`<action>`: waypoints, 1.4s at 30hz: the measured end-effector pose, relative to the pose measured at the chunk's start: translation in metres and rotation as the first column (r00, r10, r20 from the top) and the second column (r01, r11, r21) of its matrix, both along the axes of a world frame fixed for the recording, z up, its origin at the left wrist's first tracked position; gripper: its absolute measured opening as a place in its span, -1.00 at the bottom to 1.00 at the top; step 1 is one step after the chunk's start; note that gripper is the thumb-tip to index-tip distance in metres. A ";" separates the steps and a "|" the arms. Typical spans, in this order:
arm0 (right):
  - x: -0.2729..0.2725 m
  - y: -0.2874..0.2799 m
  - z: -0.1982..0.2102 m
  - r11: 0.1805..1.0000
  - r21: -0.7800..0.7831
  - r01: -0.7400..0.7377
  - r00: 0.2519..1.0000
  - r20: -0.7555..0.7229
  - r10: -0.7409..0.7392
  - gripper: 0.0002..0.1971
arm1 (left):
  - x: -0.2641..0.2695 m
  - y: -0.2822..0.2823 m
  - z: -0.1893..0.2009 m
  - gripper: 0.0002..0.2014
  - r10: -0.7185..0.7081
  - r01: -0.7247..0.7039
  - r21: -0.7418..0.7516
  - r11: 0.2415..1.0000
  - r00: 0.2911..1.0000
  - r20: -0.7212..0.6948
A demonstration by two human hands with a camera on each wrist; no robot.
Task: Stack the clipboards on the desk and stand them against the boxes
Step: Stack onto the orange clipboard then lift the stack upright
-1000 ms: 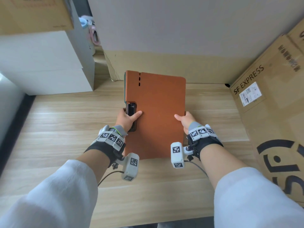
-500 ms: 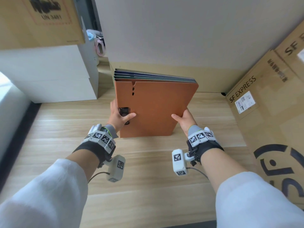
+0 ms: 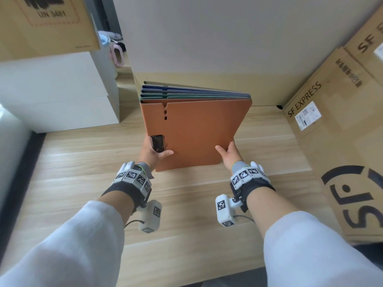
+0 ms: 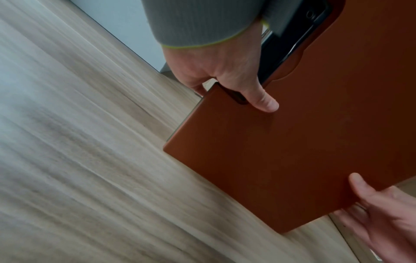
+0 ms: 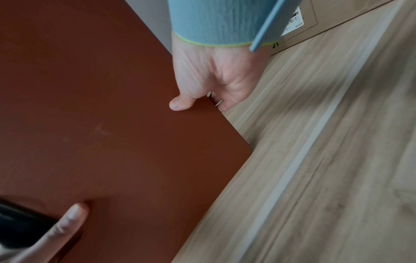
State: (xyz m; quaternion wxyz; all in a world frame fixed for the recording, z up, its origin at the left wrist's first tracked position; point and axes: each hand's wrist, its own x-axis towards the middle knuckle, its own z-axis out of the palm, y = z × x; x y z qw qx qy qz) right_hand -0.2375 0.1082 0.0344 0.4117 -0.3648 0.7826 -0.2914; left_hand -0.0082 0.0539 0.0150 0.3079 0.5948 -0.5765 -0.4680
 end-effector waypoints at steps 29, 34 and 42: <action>-0.283 -0.031 -0.015 0.867 0.385 0.316 0.949 -0.144 -0.281 -0.33 | -0.307 -0.060 -0.049 -0.25 -0.182 0.126 0.641 0.757 0.983 0.021; -0.316 -0.043 -0.021 0.860 0.382 0.338 0.940 -0.181 -0.289 -0.37 | -0.341 -0.064 -0.062 -0.24 -0.129 0.088 0.653 0.752 0.991 0.015; -0.333 -0.060 -0.027 0.827 0.357 0.434 0.900 -0.125 -0.418 -0.48 | -0.370 -0.060 -0.065 -0.28 -0.120 0.054 0.647 0.760 0.991 0.057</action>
